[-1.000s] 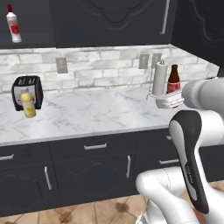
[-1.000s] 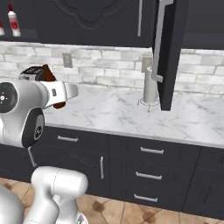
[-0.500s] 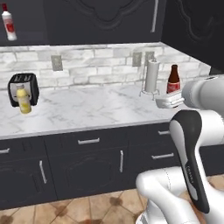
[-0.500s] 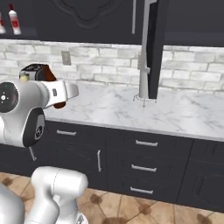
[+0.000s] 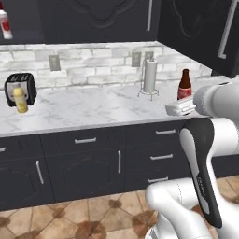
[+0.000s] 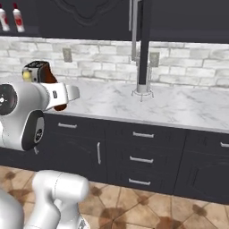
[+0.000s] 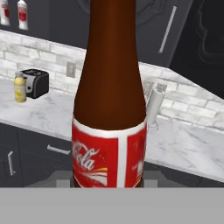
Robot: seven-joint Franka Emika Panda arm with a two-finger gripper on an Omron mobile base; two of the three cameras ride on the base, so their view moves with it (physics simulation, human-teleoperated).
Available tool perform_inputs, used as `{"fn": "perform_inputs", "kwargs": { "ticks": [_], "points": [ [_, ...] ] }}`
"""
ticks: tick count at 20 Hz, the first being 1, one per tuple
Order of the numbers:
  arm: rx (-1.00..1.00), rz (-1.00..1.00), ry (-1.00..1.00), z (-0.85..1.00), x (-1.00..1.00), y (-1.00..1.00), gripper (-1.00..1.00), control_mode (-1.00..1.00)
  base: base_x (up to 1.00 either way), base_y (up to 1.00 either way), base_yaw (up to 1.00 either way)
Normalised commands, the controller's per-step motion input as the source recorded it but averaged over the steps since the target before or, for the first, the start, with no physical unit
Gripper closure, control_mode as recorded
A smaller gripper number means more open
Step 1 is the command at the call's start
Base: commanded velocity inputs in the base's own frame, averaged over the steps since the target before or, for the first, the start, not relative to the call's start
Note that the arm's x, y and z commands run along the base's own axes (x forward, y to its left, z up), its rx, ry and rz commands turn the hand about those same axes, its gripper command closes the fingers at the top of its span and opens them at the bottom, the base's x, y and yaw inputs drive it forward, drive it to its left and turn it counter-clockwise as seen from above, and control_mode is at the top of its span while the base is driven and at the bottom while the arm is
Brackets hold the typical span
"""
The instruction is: Sort all alcoholic drinks to one cabinet, and non-alcoholic drinks to the other.
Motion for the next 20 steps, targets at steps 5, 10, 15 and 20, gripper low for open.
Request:
{"fn": "perform_inputs", "kwargs": {
  "ticks": [5, 10, 15, 20],
  "points": [
    [0.0, 0.0, 0.0, 0.0, 0.0, 0.0, 1.0, 1.0, -0.52, -0.51, 0.0],
    [0.0, 0.0, 0.0, 0.0, 0.0, 0.0, 1.0, 1.0, -0.49, -0.48, 0.0],
    [0.0, 0.0, 0.0, 0.0, 0.0, 0.0, 1.0, 1.0, -0.42, -0.49, 0.0],
    [0.0, 0.0, 0.0, 0.0, 0.0, 0.0, 1.0, 1.0, -0.25, -0.55, 0.0]
  ]
}}
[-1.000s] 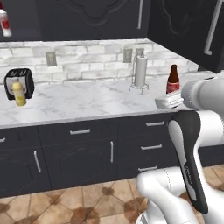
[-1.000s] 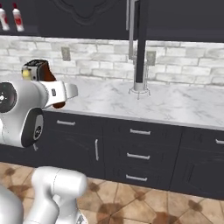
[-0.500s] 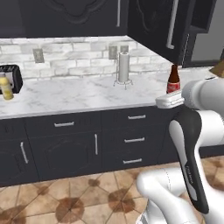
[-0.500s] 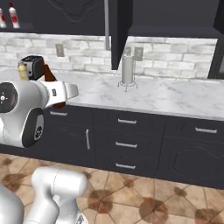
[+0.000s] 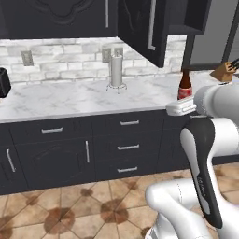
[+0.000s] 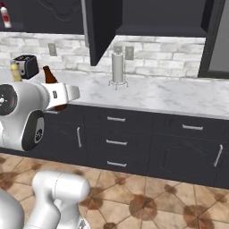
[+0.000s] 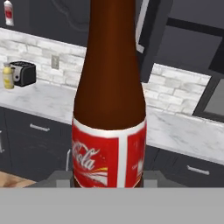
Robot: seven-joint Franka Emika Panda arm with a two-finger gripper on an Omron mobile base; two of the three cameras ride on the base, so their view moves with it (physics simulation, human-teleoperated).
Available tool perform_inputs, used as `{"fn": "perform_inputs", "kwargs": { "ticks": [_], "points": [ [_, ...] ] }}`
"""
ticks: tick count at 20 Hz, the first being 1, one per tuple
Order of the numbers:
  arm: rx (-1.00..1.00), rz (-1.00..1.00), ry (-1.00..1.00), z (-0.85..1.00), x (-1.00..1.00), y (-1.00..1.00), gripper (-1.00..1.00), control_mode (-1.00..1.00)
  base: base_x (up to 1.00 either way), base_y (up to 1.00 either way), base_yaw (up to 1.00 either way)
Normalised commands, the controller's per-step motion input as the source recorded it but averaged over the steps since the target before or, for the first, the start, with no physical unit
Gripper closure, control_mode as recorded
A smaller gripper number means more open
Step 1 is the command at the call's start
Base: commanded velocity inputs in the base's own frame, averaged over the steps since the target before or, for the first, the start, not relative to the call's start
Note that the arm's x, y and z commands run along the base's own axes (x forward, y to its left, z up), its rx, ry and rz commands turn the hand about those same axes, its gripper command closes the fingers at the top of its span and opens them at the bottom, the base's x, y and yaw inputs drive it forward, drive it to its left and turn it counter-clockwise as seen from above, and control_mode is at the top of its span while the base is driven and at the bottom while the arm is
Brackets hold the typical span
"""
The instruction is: Sort all alcoholic drinks to one cabinet, and non-alcoholic drinks to the other.
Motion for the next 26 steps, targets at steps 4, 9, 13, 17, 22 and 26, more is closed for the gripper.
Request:
{"fn": "perform_inputs", "kwargs": {
  "ticks": [4, 9, 13, 17, 22, 26],
  "points": [
    [0.0, 0.0, 0.0, 0.0, 0.0, 0.0, 1.0, 1.0, -0.18, -0.59, 0.01],
    [0.0, 0.0, 0.0, 0.0, 0.0, 0.0, 1.0, 1.0, -0.11, -0.59, 0.01],
    [0.0, 0.0, 0.0, 0.0, 0.0, 0.0, 1.0, 1.0, 0.32, -0.6, -0.02],
    [0.0, 0.0, 0.0, 0.0, 0.0, 0.0, 1.0, 1.0, 0.44, -0.53, -0.06],
    [0.0, 0.0, 0.0, 0.0, 0.0, 0.0, 1.0, 1.0, 0.49, -0.46, -0.07],
    [0.0, 0.0, 0.0, 0.0, 0.0, 0.0, 1.0, 1.0, 0.57, -0.39, -0.07]
  ]
}}
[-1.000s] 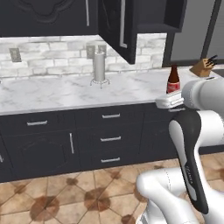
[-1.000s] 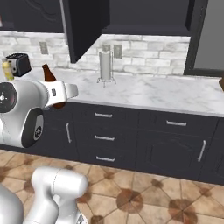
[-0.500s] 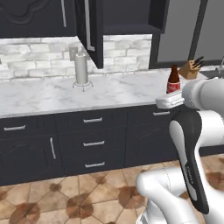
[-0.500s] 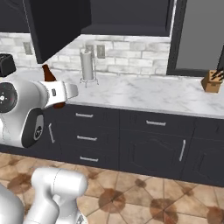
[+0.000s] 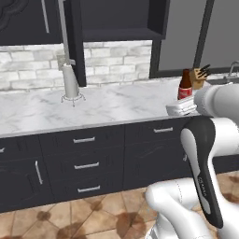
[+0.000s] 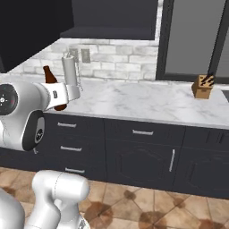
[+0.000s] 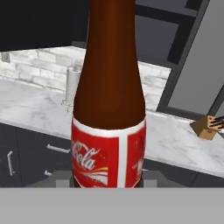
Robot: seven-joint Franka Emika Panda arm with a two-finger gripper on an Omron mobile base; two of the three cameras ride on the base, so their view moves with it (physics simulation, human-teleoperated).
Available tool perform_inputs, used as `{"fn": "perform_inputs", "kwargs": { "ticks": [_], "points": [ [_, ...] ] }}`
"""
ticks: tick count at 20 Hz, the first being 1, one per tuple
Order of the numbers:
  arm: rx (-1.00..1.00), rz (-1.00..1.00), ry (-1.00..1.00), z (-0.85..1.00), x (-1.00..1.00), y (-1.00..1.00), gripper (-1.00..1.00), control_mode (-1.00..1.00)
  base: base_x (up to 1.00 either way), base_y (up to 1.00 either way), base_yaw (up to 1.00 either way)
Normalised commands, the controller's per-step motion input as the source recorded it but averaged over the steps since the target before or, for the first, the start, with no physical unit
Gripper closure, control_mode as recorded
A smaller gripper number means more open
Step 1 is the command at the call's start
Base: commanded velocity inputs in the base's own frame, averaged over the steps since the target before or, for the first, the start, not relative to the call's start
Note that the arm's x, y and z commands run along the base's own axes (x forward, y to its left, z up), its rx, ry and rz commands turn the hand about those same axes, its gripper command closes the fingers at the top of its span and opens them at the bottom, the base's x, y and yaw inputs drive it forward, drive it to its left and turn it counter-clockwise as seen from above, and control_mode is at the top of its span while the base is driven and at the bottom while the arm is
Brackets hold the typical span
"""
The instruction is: Sort all alcoholic drinks to one cabinet, and non-alcoholic drinks to the other.
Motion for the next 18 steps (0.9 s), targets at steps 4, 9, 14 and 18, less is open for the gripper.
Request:
{"fn": "perform_inputs", "kwargs": {
  "ticks": [4, 9, 14, 18],
  "points": [
    [0.0, 0.0, 0.0, 0.0, 0.0, 0.0, 1.0, 1.0, 0.58, -0.33, -0.06],
    [0.0, 0.0, 0.0, 0.0, 0.0, 0.0, 1.0, 1.0, 0.49, -0.21, -0.03],
    [0.0, 0.0, 0.0, 0.0, 0.0, 0.0, 1.0, 1.0, 0.47, -0.12, 0.0],
    [0.0, 0.0, 0.0, 0.0, 0.0, 0.0, 1.0, 1.0, 0.55, -0.15, -0.01]
  ]
}}
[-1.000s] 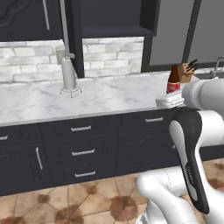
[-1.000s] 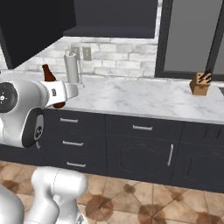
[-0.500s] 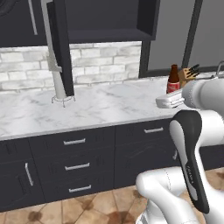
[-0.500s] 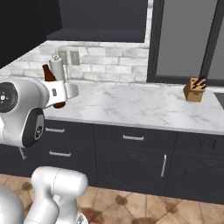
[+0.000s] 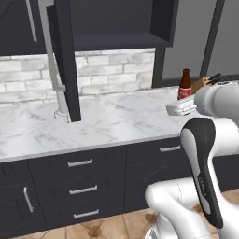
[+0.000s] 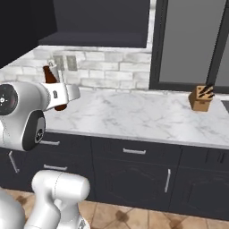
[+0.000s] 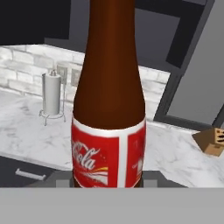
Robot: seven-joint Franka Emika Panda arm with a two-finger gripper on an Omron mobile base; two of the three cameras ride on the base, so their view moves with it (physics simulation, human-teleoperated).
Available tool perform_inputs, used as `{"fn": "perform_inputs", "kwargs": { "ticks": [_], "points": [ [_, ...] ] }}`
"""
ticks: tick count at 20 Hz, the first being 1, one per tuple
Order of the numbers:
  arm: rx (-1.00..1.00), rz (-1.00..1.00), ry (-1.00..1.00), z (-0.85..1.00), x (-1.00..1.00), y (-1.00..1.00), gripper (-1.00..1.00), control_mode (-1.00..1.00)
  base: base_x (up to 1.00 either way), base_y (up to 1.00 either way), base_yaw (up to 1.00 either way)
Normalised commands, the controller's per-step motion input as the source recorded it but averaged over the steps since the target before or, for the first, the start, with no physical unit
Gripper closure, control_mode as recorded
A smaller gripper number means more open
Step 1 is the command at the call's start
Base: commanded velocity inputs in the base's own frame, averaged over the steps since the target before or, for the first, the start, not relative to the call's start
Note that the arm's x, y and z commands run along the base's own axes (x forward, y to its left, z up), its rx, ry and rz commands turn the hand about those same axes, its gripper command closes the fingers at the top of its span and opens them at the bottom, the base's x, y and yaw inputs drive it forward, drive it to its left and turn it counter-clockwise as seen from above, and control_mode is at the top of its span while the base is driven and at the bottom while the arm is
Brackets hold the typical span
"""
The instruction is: Sort all alcoholic drinks to one cabinet, and non-alcoholic drinks to the other.
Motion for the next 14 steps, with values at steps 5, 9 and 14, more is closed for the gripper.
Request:
{"fn": "perform_inputs", "kwargs": {
  "ticks": [5, 9, 14],
  "points": [
    [0.0, 0.0, 0.0, 0.0, 0.0, 0.0, 1.0, 1.0, 0.54, -0.15, -0.01],
    [0.0, 0.0, 0.0, 0.0, 0.0, 0.0, 1.0, 1.0, 0.53, -0.16, 0.0],
    [0.0, 0.0, 0.0, 0.0, 0.0, 0.0, 1.0, 1.0, 0.47, -0.16, 0.0]
  ]
}}
